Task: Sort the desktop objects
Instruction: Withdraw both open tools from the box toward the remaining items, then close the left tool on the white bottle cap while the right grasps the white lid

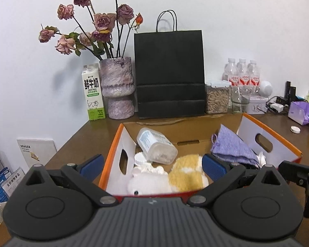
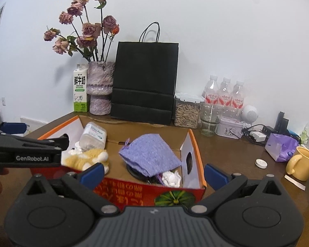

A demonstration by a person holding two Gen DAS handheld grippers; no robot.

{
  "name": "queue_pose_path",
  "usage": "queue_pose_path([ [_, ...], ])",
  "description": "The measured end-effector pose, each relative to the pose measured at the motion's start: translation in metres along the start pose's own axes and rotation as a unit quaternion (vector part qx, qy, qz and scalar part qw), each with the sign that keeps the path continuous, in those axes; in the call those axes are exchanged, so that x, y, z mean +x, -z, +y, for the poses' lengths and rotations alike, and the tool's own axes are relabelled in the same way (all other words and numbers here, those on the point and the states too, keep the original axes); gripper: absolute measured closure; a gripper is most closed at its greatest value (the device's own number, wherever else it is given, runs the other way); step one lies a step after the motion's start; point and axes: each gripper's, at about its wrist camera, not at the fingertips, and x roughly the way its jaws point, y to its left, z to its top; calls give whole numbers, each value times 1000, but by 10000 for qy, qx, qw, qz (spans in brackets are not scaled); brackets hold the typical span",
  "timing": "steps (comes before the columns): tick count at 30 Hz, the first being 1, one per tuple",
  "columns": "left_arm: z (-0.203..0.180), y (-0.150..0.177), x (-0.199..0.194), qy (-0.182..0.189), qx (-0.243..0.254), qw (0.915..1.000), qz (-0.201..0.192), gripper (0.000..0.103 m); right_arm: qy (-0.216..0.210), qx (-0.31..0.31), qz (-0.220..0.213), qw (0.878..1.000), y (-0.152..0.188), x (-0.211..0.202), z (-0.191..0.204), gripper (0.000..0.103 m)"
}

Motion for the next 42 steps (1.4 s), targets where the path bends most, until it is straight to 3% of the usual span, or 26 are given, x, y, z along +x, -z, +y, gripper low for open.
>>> queue_pose_path([
  [18,25,43,2,372,163,9963,753,0,13,117,936,9955,57,15,-14,0],
  [27,32,57,1,666,173,9926,1003,17,89,358,952,9948,61,9,-27,6],
  [29,31,59,4,723,174,9914,1075,25,96,329,1021,9942,64,9,-28,15],
  [33,29,61,6,865,152,9898,1122,31,39,298,1176,9926,69,14,-29,20],
  [36,29,61,6,950,113,9891,1116,37,-61,308,1280,9913,71,21,-28,29],
  [42,36,60,4,922,-54,9889,1168,47,-156,378,1279,9909,72,26,-28,31],
])
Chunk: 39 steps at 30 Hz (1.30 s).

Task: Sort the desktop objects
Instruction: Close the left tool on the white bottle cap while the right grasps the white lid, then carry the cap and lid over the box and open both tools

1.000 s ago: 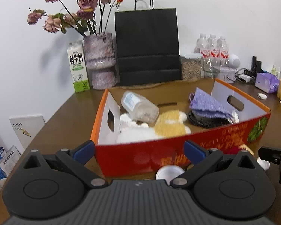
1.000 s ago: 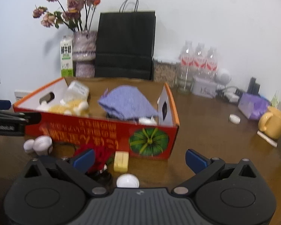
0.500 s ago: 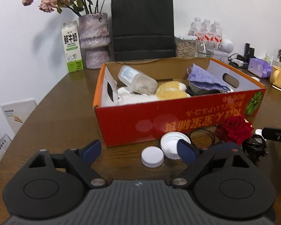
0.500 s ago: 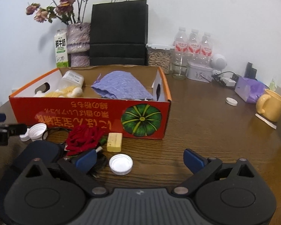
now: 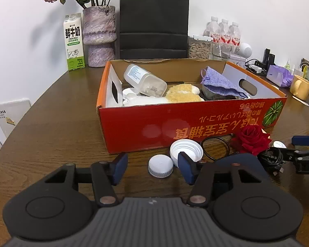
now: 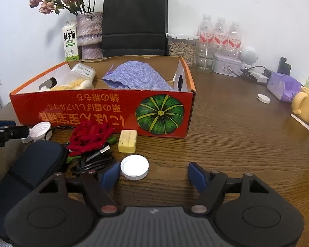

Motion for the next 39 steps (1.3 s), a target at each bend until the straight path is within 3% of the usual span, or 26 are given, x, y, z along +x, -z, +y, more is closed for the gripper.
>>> queue_pose_path([
  [10,2,3,14,-127,-3,9997,223,54,-60,-9,-43,10000,0,2,1,31],
  [12,0,2,17,-154,9,9997,180,58,-131,-34,-69,9999,-1,1,2,38],
  [13,-1,2,17,-147,18,9998,155,65,-170,-62,-89,9998,-1,0,4,47],
  [14,-2,3,17,-123,20,9998,134,74,-207,-95,-115,9997,-1,-1,5,63],
  [15,-2,3,17,-129,18,9998,120,74,-235,-125,-140,9995,-1,-2,7,72],
  [16,-2,3,17,-129,14,9999,114,74,-242,-157,-147,9995,-1,-2,9,76],
  [32,-6,5,14,-226,24,9997,-20,74,-254,-68,-269,9993,0,-7,9,76],
  [39,-3,2,-11,-317,-86,9985,-433,74,-304,-10,-556,9980,-8,-23,7,76],
])
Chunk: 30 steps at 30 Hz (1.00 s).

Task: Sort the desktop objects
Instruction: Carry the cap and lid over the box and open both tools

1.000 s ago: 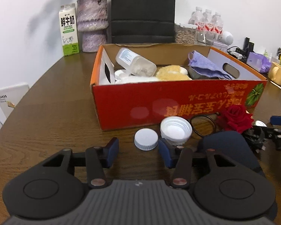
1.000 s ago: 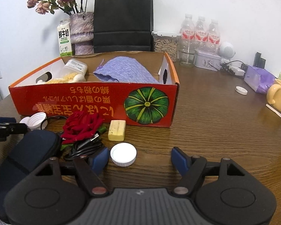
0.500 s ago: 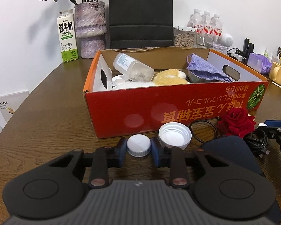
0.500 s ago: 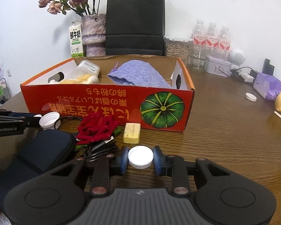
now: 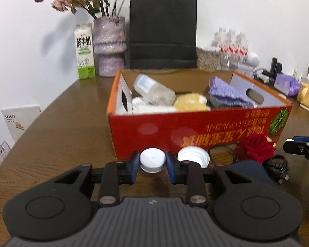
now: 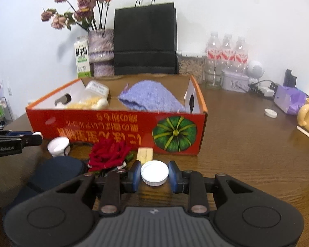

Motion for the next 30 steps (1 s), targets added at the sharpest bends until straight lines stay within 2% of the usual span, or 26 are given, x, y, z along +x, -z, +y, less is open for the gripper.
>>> queue_pose_path([
  [13,-12,-53,-21,67,31,9956,-929,74,-73,-208,-745,9970,-56,-11,14,76],
  [22,-21,-83,-7,117,-9,9932,-1154,74,-242,-273,-815,9960,-88,15,30,76],
  [27,-21,-99,15,-20,-98,9928,-1196,74,-331,-296,-796,9958,-106,37,37,76],
  [30,-19,-98,32,-57,-219,9936,-1106,74,-409,-223,-767,9960,-109,53,39,76],
])
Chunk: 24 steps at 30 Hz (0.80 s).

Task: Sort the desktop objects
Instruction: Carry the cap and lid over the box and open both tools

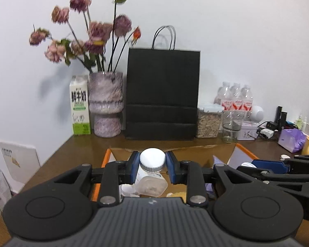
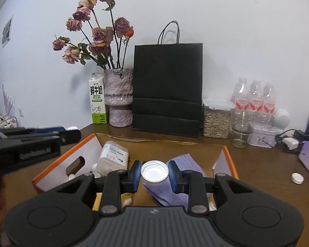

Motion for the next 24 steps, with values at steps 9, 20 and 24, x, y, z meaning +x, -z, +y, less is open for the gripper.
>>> queue_pose_path([
  [9,1,26,25,13,235,9987,449,74,-204,-122,314,9992,25,22,3,76],
  [20,-7,31,23,-336,434,9980,302,0,120,44,137,9998,26,12,-2,39],
  [24,-3,30,19,-375,313,9986,216,0,307,140,-124,9994,25,5,-9,0],
])
